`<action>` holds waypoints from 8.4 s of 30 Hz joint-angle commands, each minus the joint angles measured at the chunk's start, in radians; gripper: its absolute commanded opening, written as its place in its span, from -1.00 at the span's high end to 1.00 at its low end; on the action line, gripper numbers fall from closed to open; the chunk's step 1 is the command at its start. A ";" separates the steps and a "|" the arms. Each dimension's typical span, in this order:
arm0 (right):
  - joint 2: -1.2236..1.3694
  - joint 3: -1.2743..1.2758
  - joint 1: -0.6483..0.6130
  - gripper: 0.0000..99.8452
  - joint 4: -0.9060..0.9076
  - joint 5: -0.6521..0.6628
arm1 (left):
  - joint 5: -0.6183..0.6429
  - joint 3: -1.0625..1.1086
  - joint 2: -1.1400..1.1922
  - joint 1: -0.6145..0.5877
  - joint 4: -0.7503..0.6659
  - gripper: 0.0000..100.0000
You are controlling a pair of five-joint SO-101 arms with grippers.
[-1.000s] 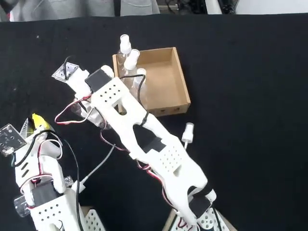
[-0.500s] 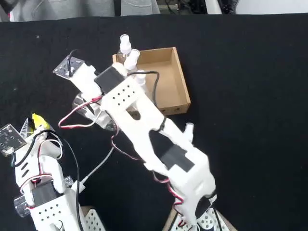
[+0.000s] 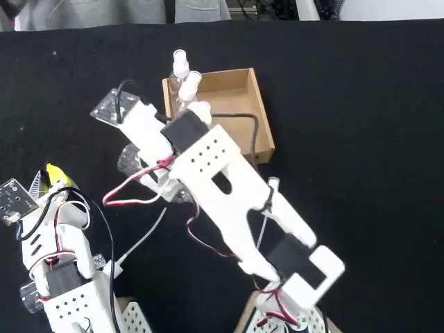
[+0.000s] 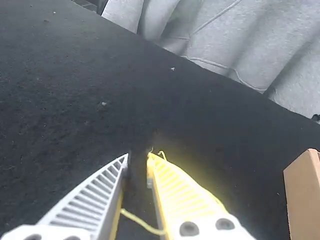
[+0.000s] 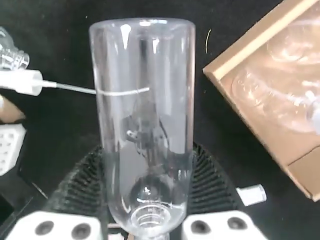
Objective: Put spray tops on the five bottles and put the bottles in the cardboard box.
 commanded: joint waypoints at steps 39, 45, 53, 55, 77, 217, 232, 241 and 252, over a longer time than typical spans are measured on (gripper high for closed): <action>-0.730 0.639 0.600 0.96 0.005 -0.213 | -0.009 0.022 -0.005 -0.005 -0.025 0.89; -0.730 0.639 0.756 0.96 0.005 -0.218 | -0.009 0.022 -0.005 -0.005 -0.025 0.89; -0.728 0.707 0.907 0.96 0.005 -0.221 | -0.009 0.022 -0.005 -0.008 -0.025 0.89; -0.728 0.728 0.930 0.96 0.003 -0.221 | -0.009 0.022 -0.005 -0.008 -0.023 0.89; -0.728 1.043 1.192 0.96 -0.420 -0.519 | -0.009 0.022 -0.005 -0.008 -0.023 0.89; -0.728 0.974 1.361 0.40 -0.391 1.122 | -0.011 0.022 -0.005 -0.007 -0.023 0.89; -0.728 1.050 1.367 0.40 -0.400 1.533 | -0.011 0.022 -0.005 -0.004 -0.023 0.89; -0.727 1.162 1.390 0.41 -0.525 1.610 | -0.011 0.022 -0.005 -0.004 -0.023 0.89; -0.727 1.402 1.476 0.41 -0.836 1.703 | -0.011 0.022 -0.005 -0.001 -0.023 0.89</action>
